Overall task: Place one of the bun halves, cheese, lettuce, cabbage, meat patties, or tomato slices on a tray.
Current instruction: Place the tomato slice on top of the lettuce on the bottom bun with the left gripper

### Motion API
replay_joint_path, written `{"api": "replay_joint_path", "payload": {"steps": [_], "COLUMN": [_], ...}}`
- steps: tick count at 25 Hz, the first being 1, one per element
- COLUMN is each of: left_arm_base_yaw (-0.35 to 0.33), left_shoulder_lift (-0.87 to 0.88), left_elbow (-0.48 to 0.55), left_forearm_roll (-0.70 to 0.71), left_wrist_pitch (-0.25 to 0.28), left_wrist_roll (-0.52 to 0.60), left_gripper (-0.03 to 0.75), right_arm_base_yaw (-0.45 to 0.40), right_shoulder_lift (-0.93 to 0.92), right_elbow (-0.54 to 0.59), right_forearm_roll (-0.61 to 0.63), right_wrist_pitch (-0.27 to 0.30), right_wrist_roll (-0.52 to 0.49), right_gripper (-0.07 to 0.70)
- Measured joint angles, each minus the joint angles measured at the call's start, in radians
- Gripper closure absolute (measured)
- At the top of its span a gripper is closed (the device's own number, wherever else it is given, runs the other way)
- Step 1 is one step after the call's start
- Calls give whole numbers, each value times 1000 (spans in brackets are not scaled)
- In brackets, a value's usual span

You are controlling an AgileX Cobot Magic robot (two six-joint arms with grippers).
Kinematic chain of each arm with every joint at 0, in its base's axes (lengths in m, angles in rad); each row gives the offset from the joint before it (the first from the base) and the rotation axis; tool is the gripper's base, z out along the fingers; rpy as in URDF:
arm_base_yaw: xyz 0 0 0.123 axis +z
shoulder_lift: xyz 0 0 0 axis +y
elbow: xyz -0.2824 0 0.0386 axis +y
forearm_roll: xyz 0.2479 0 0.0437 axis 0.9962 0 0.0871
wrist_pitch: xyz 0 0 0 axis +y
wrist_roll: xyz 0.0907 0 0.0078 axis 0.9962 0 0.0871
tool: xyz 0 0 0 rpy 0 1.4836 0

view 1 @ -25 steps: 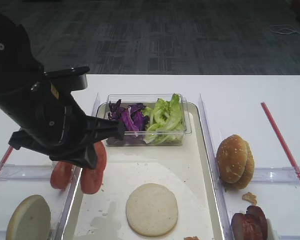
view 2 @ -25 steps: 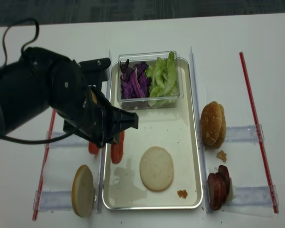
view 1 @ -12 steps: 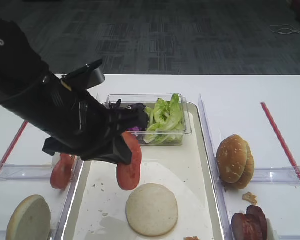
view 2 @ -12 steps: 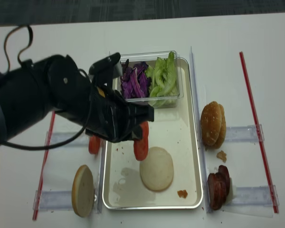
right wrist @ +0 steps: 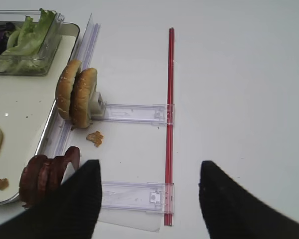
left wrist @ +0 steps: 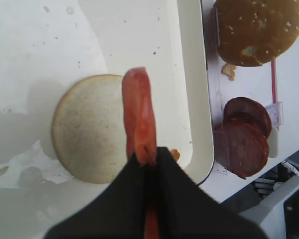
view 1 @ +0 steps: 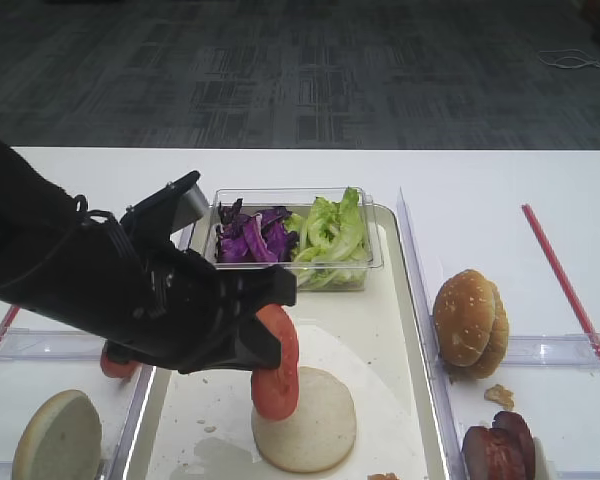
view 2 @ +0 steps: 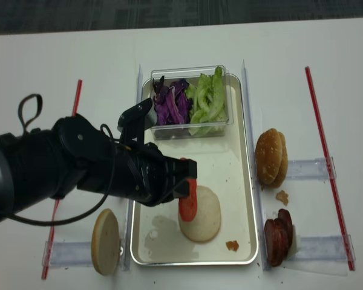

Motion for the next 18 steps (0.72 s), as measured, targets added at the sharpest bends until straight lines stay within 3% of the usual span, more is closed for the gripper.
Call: {"api": "replay_joint_path", "payload": {"steps": [5,13,18], "left_arm_base_yaw": [0,0,0], "left_shoulder_lift": [20,120,153], "left_elbow": [26,26,26], "left_forearm_roll": [-239,-320,-444], "left_wrist_pitch": [-9,9,43], "left_wrist_roll": [248,334,462], "left_gripper": [715,715,715], "right_arm_base_yaw": [0,0,0], "right_shoulder_lift": [0,0,0], "right_elbow": [0,0,0], "right_forearm_roll": [0,0,0], "right_wrist_pitch": [0,0,0], "right_wrist_roll": [0,0,0], "right_gripper": [155,155,155]}}
